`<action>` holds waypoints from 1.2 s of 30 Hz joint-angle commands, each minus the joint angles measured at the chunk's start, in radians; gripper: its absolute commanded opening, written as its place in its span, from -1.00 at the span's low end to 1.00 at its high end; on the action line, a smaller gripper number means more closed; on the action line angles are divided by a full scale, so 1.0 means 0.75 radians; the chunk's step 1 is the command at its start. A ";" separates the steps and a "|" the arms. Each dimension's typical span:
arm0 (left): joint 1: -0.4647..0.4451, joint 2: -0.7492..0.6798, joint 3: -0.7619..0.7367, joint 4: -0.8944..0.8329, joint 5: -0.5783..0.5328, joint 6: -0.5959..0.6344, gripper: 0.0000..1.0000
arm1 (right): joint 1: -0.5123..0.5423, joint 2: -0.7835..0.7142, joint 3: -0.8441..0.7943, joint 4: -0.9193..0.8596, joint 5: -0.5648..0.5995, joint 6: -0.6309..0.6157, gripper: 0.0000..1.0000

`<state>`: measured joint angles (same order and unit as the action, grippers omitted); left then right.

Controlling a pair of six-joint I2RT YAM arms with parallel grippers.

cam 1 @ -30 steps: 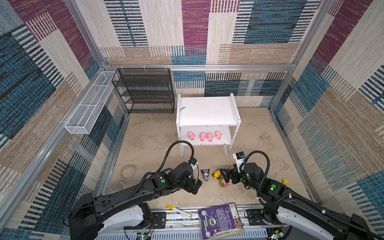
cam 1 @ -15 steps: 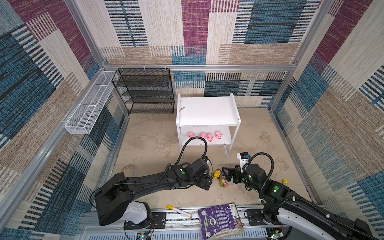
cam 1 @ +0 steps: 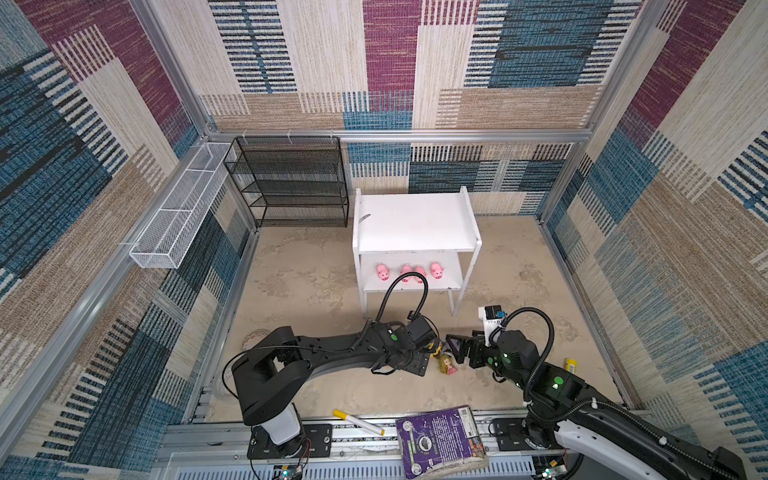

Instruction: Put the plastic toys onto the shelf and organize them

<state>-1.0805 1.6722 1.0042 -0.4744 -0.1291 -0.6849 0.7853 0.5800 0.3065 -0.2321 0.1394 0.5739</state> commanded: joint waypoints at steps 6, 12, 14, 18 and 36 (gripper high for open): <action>-0.002 0.054 0.023 0.002 -0.027 -0.023 0.52 | 0.001 -0.007 -0.012 0.027 -0.027 -0.002 0.97; -0.001 0.073 0.025 0.026 -0.034 -0.014 0.50 | 0.002 0.013 0.007 0.025 -0.090 -0.020 0.96; -0.001 0.077 0.026 0.029 -0.047 -0.013 0.50 | 0.002 0.034 0.023 0.006 -0.100 -0.010 0.96; 0.000 0.096 0.037 0.030 -0.058 -0.012 0.45 | 0.003 0.113 0.082 -0.088 -0.063 0.056 0.95; 0.003 0.040 -0.010 0.065 -0.124 0.050 -0.01 | 0.002 0.141 0.103 -0.090 -0.142 0.038 0.96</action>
<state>-1.0798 1.7184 1.0096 -0.4335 -0.2066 -0.6769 0.7860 0.6922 0.3859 -0.3370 0.0662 0.6289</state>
